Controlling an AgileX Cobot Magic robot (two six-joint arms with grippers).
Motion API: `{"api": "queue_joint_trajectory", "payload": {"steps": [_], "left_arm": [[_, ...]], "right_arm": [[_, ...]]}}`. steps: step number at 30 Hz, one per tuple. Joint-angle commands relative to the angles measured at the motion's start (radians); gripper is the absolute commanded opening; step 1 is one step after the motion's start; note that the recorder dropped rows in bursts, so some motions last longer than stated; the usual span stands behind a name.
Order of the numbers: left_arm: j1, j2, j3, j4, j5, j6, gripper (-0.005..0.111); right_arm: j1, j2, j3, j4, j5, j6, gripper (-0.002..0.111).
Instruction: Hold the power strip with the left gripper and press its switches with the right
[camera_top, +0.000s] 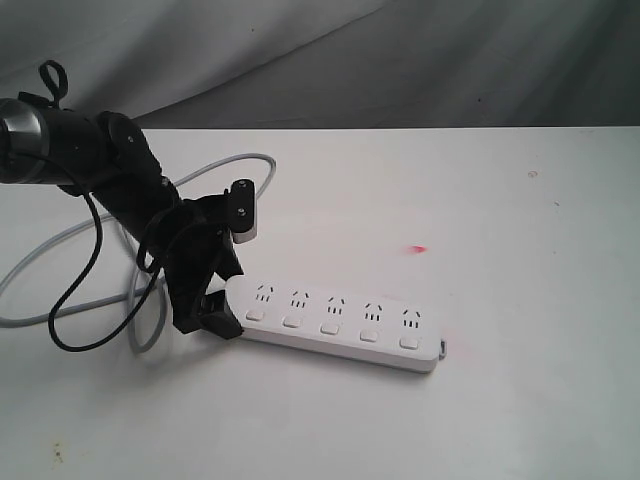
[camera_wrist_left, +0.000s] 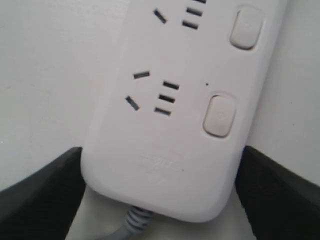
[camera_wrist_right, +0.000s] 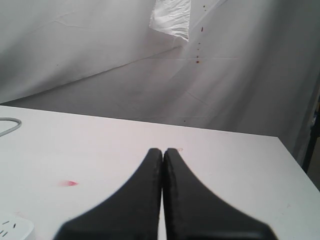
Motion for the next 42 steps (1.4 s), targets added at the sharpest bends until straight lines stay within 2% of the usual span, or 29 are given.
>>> {"api": "queue_joint_trajectory", "payload": {"steps": [1, 15, 19, 24, 27, 28, 32, 33, 37, 39, 42], "left_arm": [[-0.003, 0.004, -0.001, -0.003, -0.016, -0.011, 0.073], [-0.003, 0.004, -0.001, -0.003, -0.016, -0.011, 0.073], [-0.003, 0.004, -0.001, -0.003, -0.016, -0.011, 0.073], [-0.003, 0.004, -0.001, -0.003, -0.016, -0.011, 0.073], [-0.003, 0.004, -0.001, -0.003, -0.016, -0.011, 0.073], [-0.003, 0.004, -0.001, -0.003, -0.016, -0.011, 0.073], [-0.003, 0.004, -0.001, -0.003, -0.016, -0.011, 0.073], [-0.003, 0.004, -0.001, -0.003, -0.016, -0.011, 0.073], [-0.003, 0.004, -0.001, -0.003, -0.016, -0.011, 0.073], [-0.003, 0.004, -0.001, -0.003, -0.016, -0.011, 0.073], [-0.003, 0.004, -0.001, -0.003, -0.016, -0.011, 0.073]], "right_arm": [[-0.006, -0.006, 0.005, -0.012, -0.007, 0.002, 0.0], [-0.006, -0.006, -0.002, -0.012, 0.021, 0.001, 0.0], [-0.001, 0.013, -0.122, -0.012, 0.191, 0.001, 0.0], [0.037, 0.174, -0.398, -0.025, 0.457, 0.001, 0.0], [0.079, 0.327, -0.571, -0.025, 0.544, 0.001, 0.0], [0.121, 0.429, -0.664, -0.025, 0.558, 0.001, 0.0], [0.234, 0.6, -0.79, -0.025, 0.56, 0.001, 0.0], [0.306, 0.689, -0.842, -0.015, 0.563, 0.001, 0.0], [0.424, 0.849, -0.908, 0.013, 0.565, -0.001, 0.0], [0.473, 0.976, -0.931, 0.151, 0.577, -0.152, 0.0], [0.489, 1.106, -0.933, 0.387, 0.593, -0.543, 0.0]]}}
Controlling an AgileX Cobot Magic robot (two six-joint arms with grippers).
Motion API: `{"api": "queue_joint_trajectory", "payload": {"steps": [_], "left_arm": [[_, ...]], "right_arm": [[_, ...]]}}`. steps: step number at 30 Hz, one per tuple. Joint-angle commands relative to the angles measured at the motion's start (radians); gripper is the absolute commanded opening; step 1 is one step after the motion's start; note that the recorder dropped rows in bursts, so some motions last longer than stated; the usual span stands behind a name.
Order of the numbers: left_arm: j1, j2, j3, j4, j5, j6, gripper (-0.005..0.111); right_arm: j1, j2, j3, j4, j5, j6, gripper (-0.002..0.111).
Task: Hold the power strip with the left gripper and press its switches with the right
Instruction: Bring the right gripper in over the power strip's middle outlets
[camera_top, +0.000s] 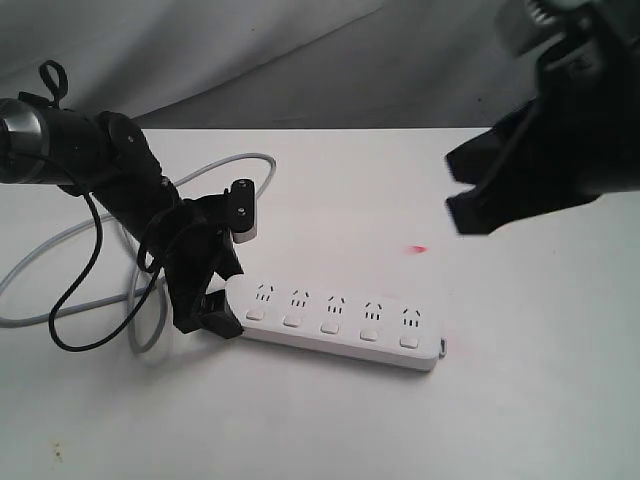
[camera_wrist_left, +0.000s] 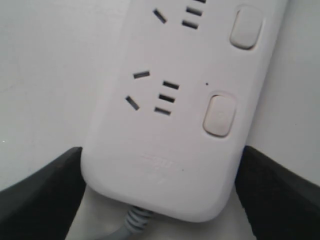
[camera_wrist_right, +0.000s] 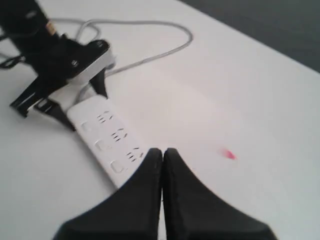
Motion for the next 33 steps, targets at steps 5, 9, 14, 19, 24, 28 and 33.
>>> {"api": "queue_joint_trajectory", "payload": {"steps": [5, 9, 14, 19, 24, 28, 33], "left_arm": [[-0.003, 0.004, -0.001, -0.003, -0.012, -0.011, 0.073], [-0.003, 0.004, -0.001, -0.003, -0.012, -0.011, 0.073], [-0.003, 0.004, -0.001, -0.003, -0.012, -0.011, 0.073], [-0.003, 0.004, -0.001, -0.003, -0.012, -0.011, 0.073], [-0.003, 0.004, -0.001, -0.003, -0.012, -0.011, 0.073], [-0.003, 0.004, -0.001, -0.003, -0.012, -0.011, 0.073], [-0.003, 0.004, -0.001, -0.003, -0.012, -0.011, 0.073]], "right_arm": [[-0.008, 0.333, -0.016, 0.568, 0.013, -0.807, 0.0], [-0.016, 0.482, -0.016, 0.849, -0.05, -1.146, 0.0], [-0.014, 0.585, -0.016, 1.216, -0.031, -1.483, 0.0], [0.003, 0.595, -0.016, 1.238, -0.034, -1.565, 0.0], [0.025, 0.595, -0.016, 1.238, -0.115, -1.57, 0.0], [0.037, 0.595, -0.016, 1.238, -0.192, -1.597, 0.007], [0.037, 0.604, -0.016, 1.238, -0.19, -1.632, 0.041]]}}
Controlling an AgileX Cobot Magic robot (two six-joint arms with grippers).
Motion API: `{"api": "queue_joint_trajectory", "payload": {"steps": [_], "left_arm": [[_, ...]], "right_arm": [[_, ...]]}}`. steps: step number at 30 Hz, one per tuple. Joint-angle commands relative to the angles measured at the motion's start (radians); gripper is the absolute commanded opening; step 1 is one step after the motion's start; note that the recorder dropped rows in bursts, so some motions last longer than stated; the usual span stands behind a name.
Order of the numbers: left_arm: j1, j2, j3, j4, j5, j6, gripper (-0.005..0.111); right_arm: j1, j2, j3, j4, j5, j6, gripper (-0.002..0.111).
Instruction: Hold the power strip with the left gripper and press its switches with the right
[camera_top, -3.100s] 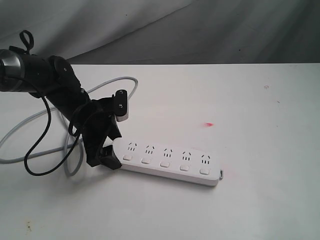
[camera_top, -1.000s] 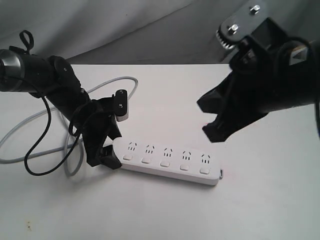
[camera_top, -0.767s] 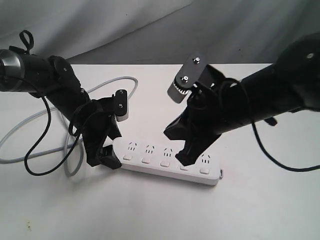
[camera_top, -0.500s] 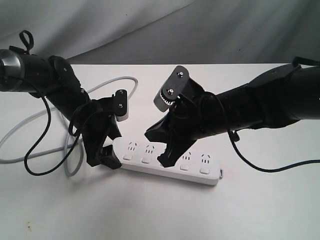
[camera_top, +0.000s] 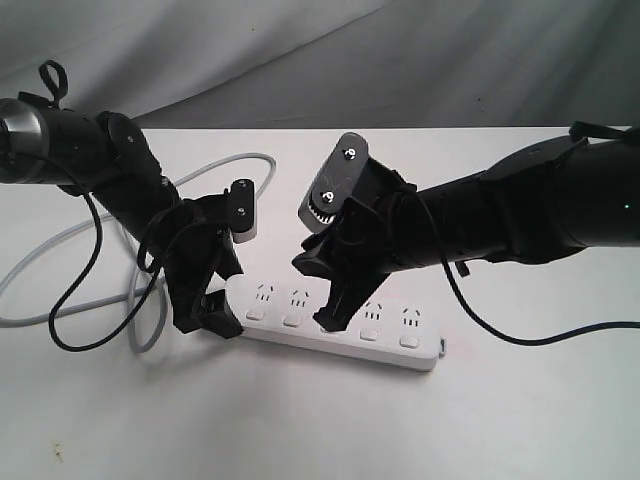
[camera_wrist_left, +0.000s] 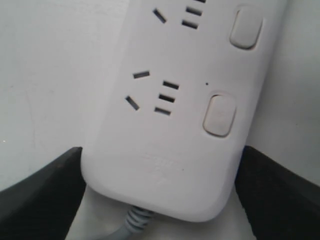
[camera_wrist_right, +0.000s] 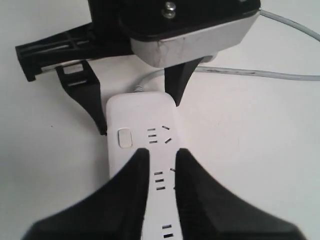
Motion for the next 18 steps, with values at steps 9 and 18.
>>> {"api": "queue_joint_trajectory", "payload": {"steps": [9, 18], "left_arm": [[-0.003, 0.004, -0.001, -0.003, -0.012, -0.011, 0.073], [-0.003, 0.004, -0.001, -0.003, -0.012, -0.011, 0.073]], "right_arm": [[0.024, 0.026, -0.008, 0.024, 0.023, -0.061, 0.057], [0.071, 0.13, -0.069, 0.127, 0.012, -0.2, 0.057]]}}
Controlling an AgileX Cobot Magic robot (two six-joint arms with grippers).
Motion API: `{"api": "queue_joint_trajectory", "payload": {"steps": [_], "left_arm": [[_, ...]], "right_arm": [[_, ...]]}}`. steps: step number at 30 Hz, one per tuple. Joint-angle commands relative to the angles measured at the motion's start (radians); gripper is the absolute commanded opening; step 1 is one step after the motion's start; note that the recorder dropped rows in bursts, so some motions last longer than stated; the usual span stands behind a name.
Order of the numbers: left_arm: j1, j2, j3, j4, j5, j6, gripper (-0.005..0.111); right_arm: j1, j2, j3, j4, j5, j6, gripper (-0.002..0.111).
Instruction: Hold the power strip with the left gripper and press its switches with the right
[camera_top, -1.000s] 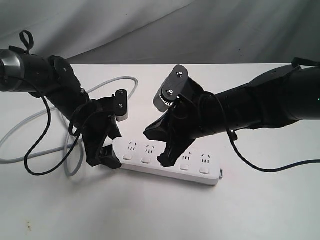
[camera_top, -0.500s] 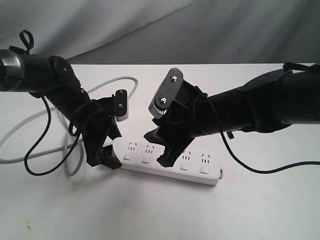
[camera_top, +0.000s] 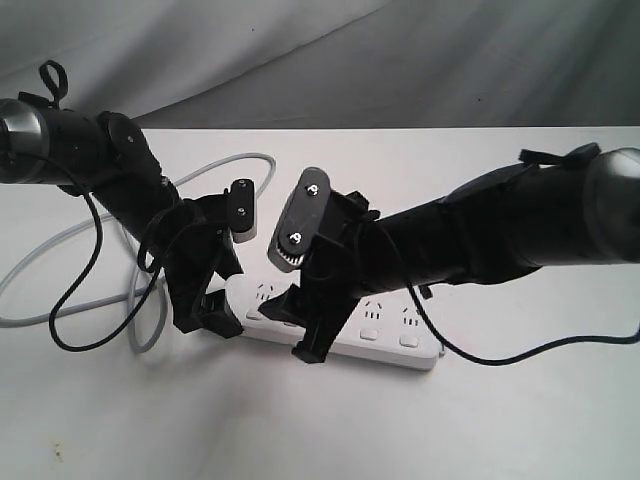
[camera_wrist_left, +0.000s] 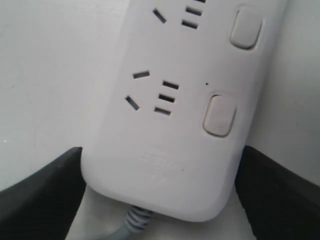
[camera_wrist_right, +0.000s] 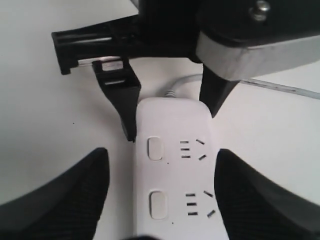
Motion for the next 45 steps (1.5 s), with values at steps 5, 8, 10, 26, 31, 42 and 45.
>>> {"api": "queue_joint_trajectory", "payload": {"steps": [5, 8, 10, 26, 31, 42, 45], "left_arm": [[-0.003, 0.004, -0.001, -0.003, -0.01, -0.011, 0.073], [-0.003, 0.004, -0.001, -0.003, -0.01, -0.011, 0.073], [-0.003, 0.004, -0.001, -0.003, -0.01, -0.011, 0.073], [-0.003, 0.004, -0.001, -0.003, -0.009, -0.011, 0.073], [-0.003, 0.004, -0.001, -0.003, -0.009, -0.011, 0.073], [-0.003, 0.004, -0.001, -0.003, -0.009, -0.011, 0.073], [-0.003, 0.004, -0.001, -0.003, -0.009, -0.011, 0.073]], "right_arm": [[0.013, 0.092, -0.116, 0.046, -0.002, -0.021, 0.057], [0.013, 0.112, -0.135, 0.051, -0.002, -0.021, 0.057], [0.013, 0.125, -0.138, 0.058, -0.002, -0.021, 0.057], [0.013, 0.184, -0.138, 0.109, -0.002, -0.019, 0.057], [0.013, 0.196, -0.169, 0.093, -0.032, -0.019, 0.057], [0.013, 0.229, -0.213, -0.004, -0.073, -0.019, 0.057], [0.016, 0.229, -0.213, -0.012, -0.073, -0.019, 0.057]]}}
